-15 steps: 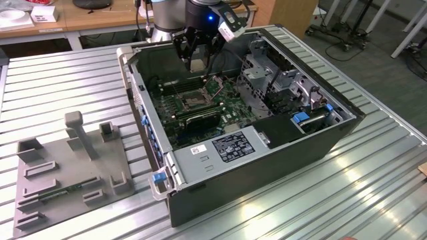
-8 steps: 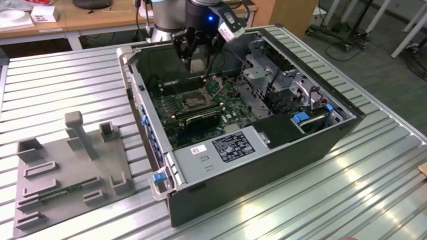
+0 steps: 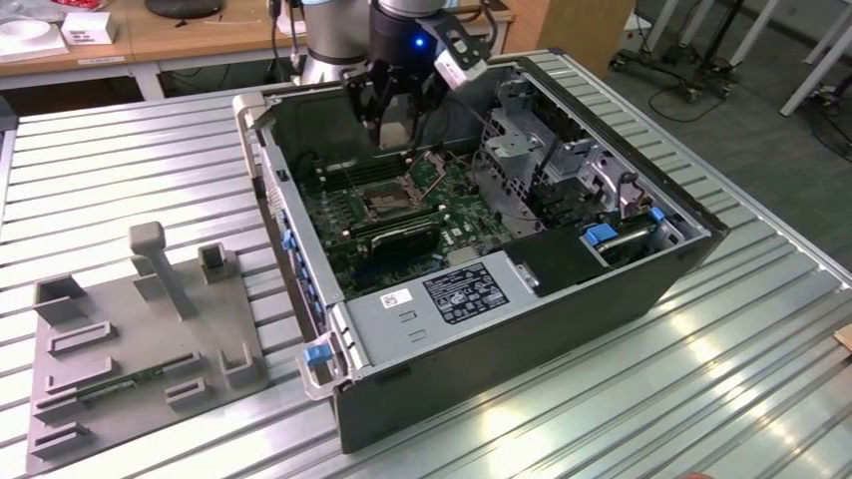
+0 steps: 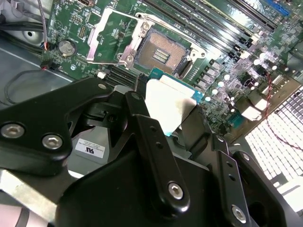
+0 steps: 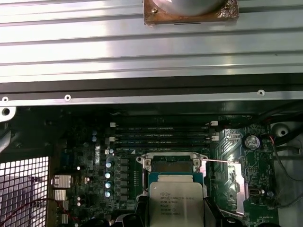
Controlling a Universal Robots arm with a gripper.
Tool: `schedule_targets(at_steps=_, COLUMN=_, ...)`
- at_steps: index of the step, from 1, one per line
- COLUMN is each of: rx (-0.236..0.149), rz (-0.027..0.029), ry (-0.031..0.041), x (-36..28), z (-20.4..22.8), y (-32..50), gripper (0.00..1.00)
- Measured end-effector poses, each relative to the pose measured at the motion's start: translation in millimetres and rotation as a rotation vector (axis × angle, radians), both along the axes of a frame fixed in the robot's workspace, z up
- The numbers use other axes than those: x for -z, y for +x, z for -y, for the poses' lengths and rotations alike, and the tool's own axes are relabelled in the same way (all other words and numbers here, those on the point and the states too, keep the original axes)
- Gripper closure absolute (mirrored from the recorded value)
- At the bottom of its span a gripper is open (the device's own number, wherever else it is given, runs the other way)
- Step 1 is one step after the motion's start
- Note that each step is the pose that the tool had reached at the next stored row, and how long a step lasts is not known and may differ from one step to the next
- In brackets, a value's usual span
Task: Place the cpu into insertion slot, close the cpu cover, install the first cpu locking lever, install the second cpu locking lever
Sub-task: 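Place the cpu into insertion slot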
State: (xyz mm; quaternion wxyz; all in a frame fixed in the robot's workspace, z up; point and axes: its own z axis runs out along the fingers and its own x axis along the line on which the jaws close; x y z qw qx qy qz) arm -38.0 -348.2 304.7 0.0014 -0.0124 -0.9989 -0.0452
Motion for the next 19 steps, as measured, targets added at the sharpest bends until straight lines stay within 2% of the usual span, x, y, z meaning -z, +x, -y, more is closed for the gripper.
schedule_targets(at_steps=10, rx=0.000, rz=0.0000, ry=-0.0001, x=12.4, z=0.0, y=0.0, gripper=0.46)
schedule_targets(at_steps=19, rx=0.000, rz=0.0004, ry=0.0003, x=14.2, z=0.0, y=-0.1, gripper=0.46)
